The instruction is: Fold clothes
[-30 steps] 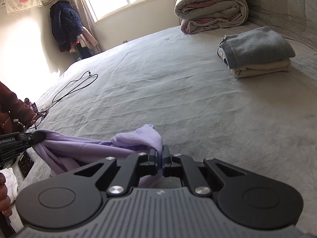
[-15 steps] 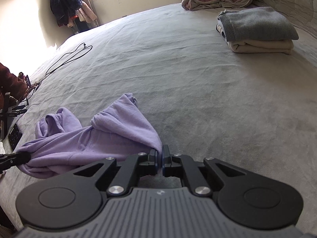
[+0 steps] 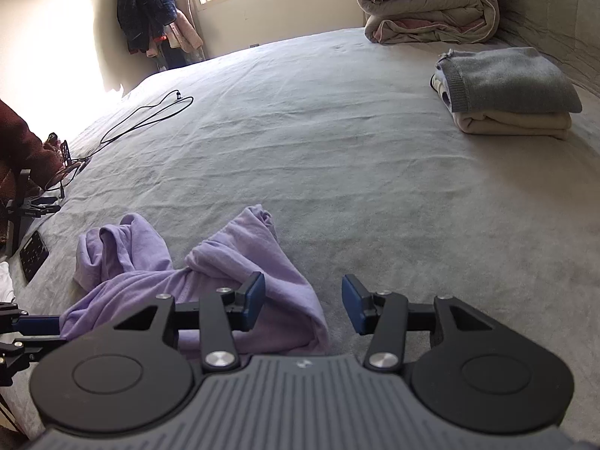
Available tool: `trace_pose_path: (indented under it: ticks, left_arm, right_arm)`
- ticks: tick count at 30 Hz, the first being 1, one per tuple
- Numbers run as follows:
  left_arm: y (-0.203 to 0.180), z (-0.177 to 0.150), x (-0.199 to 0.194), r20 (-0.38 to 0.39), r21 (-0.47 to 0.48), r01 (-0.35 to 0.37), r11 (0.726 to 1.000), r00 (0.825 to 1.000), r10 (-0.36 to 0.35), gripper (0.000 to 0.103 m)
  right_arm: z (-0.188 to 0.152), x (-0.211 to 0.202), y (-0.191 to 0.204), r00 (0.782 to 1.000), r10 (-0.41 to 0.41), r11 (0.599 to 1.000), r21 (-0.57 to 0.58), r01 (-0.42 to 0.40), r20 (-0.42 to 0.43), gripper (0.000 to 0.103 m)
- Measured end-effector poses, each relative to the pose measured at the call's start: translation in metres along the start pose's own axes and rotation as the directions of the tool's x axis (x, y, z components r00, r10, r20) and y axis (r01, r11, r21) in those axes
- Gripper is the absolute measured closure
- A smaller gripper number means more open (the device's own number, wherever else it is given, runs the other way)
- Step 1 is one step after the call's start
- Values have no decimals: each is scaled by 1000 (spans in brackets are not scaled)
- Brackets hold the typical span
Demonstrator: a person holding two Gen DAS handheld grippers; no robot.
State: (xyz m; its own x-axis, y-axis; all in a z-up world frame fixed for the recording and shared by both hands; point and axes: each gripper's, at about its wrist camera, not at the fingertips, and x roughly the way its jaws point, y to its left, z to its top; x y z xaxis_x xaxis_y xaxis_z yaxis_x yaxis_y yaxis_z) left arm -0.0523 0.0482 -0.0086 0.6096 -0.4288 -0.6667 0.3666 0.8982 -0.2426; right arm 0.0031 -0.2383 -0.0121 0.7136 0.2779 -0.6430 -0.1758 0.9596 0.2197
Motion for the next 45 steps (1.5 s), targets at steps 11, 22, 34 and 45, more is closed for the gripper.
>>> trace_pose_path:
  ticks: [11,22,34,45]
  left_arm:
    - [14,25,20,23,-142,-25,989,999,29,64]
    - [19,33,57,-60,-188,-69,980,997,58,71]
    - [17,44,50,41,-134,-161,978,985,168,90]
    - [27,53,59,76,-131,-215,968,971,226,80]
  right_arm:
    - [11,14,32,998,53,996,-70,-52,23,53]
    - [9,38,49,997,78,988,-129,-80,-27,53]
    - [14,36,34,1000,21,996,-84,-21,-2,95]
    - [22,20,20,998,-1,1000,-12,2,65,97]
